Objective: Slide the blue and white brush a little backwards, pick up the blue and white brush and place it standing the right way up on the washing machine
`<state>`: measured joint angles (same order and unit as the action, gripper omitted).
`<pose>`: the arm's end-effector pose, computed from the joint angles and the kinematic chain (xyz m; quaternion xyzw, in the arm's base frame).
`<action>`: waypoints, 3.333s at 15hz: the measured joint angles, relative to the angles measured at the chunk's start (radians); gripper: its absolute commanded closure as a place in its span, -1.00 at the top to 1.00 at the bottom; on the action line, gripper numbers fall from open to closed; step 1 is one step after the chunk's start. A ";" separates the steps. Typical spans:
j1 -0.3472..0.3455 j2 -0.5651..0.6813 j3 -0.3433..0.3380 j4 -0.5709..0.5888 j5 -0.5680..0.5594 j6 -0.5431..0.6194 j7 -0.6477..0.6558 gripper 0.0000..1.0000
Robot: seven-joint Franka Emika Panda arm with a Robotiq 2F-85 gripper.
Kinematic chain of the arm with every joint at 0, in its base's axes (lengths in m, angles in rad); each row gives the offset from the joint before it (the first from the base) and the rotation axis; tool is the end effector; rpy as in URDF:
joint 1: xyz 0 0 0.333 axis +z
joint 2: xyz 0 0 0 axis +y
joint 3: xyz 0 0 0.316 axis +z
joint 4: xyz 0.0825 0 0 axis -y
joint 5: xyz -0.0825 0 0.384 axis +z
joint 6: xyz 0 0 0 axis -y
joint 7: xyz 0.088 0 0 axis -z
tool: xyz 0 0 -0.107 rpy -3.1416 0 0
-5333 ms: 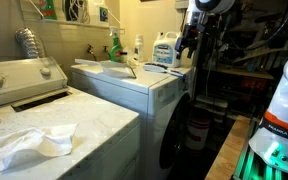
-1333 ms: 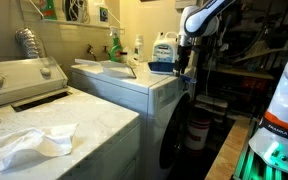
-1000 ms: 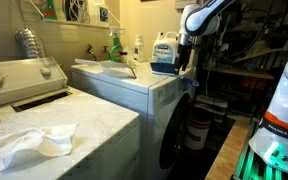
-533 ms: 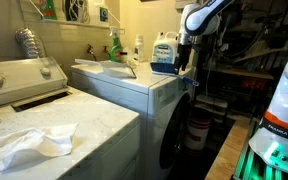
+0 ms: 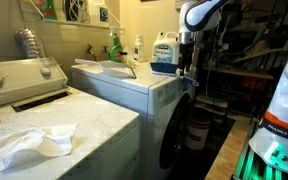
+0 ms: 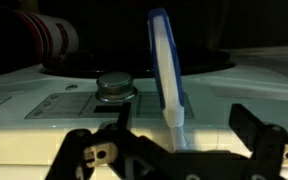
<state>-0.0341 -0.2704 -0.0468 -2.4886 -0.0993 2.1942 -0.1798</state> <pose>0.4350 -0.0387 0.3847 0.9962 0.0797 -0.0162 0.0319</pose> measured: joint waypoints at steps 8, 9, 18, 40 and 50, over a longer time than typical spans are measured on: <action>-0.002 -0.114 0.066 -0.084 -0.140 -0.062 0.142 1.00; -0.003 -0.107 0.063 -0.078 -0.140 -0.062 0.141 1.00; -0.002 -0.033 0.202 -0.079 -0.277 -0.143 0.438 1.00; 0.157 0.192 0.333 -0.070 -0.863 -0.414 0.960 1.00; 0.205 0.345 0.319 -0.019 -0.968 -0.546 1.099 1.00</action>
<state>0.1708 0.0743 0.2722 -2.5080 -1.0678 1.6479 0.9193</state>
